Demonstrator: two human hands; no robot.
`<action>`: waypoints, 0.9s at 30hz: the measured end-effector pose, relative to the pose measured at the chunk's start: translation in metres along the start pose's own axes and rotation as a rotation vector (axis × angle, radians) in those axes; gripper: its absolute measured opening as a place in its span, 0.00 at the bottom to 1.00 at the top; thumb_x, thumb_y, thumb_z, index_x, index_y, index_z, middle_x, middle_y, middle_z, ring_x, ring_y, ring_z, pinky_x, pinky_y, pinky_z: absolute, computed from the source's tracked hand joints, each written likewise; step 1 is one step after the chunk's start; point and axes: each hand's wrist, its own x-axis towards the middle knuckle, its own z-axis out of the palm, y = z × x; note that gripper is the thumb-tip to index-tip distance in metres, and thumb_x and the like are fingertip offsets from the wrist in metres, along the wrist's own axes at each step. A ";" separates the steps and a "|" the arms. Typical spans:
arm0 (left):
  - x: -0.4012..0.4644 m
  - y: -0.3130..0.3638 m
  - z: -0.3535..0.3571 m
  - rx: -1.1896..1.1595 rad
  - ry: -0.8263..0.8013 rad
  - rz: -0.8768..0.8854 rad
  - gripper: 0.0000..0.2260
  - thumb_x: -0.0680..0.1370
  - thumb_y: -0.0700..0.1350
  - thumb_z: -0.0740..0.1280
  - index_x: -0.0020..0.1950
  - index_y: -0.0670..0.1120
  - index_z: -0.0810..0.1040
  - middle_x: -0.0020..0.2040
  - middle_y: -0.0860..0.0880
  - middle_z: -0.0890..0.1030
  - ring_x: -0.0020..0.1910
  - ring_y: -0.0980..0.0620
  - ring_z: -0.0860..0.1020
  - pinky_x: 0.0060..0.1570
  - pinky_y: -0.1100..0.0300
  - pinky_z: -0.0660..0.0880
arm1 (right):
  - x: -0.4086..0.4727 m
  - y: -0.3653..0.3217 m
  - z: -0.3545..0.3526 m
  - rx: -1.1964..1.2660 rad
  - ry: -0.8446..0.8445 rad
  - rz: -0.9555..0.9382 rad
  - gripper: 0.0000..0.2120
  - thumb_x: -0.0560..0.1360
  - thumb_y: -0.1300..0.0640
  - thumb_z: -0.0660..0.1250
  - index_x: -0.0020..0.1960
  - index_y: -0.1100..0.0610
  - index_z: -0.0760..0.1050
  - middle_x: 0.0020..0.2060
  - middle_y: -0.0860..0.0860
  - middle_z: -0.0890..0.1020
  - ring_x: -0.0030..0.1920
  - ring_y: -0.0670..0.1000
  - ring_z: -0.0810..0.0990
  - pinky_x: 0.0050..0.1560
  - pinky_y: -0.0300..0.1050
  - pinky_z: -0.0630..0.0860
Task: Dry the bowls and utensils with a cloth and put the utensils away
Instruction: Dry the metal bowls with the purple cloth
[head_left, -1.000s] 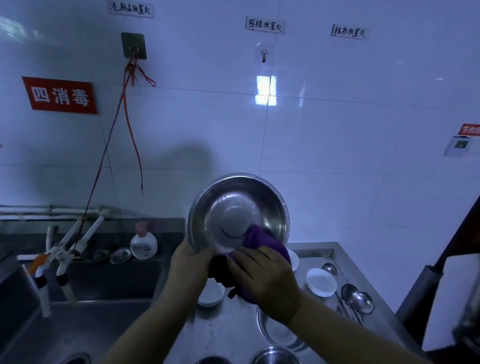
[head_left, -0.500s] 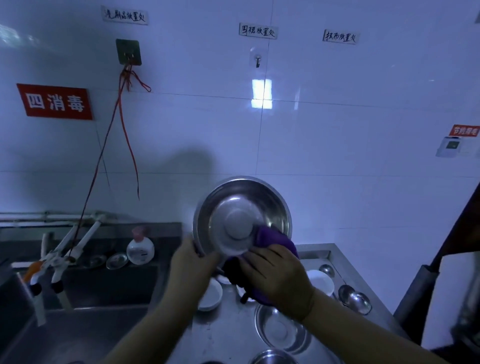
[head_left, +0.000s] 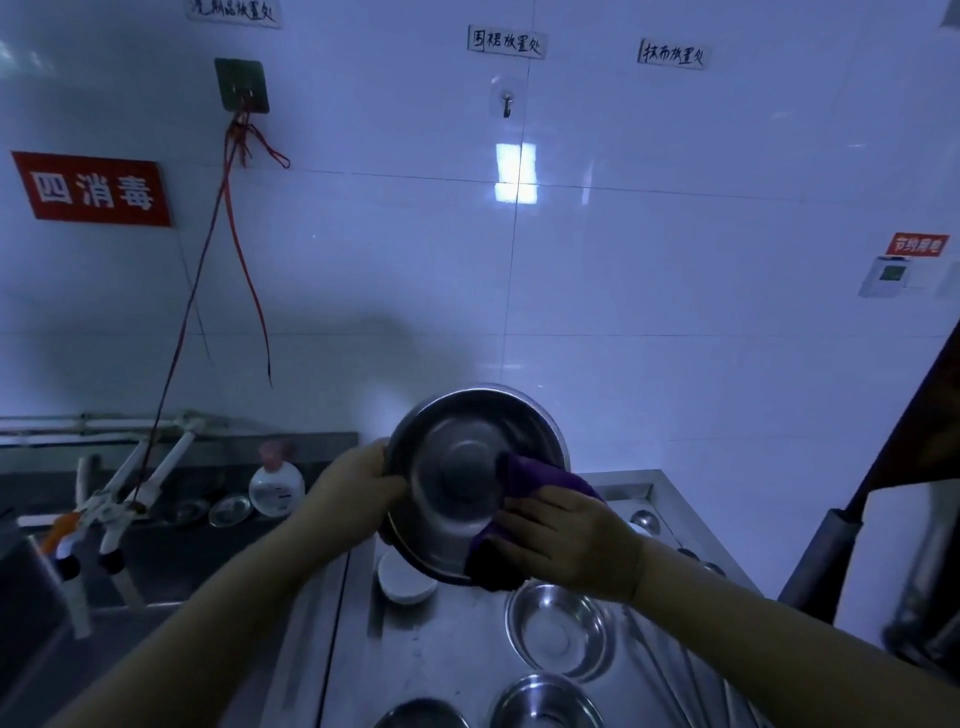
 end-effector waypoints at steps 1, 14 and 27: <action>0.001 0.000 -0.001 -0.029 0.032 0.001 0.11 0.71 0.32 0.64 0.38 0.48 0.78 0.29 0.46 0.81 0.25 0.52 0.79 0.23 0.65 0.73 | 0.001 0.002 -0.002 -0.007 0.008 0.011 0.04 0.75 0.62 0.70 0.48 0.56 0.83 0.46 0.53 0.85 0.48 0.53 0.82 0.54 0.47 0.77; -0.020 -0.007 0.042 -0.373 0.149 -0.086 0.08 0.74 0.31 0.61 0.45 0.42 0.75 0.30 0.44 0.78 0.25 0.51 0.75 0.23 0.61 0.70 | 0.019 -0.036 0.022 -0.041 0.062 0.215 0.06 0.76 0.60 0.70 0.51 0.57 0.83 0.48 0.53 0.85 0.48 0.53 0.83 0.44 0.45 0.78; -0.015 -0.010 0.030 -0.228 0.247 -0.010 0.10 0.72 0.38 0.70 0.45 0.54 0.75 0.39 0.51 0.81 0.35 0.53 0.80 0.32 0.57 0.79 | 0.029 -0.023 0.022 -0.044 0.141 0.282 0.07 0.78 0.60 0.66 0.44 0.58 0.83 0.40 0.54 0.84 0.39 0.54 0.82 0.41 0.46 0.77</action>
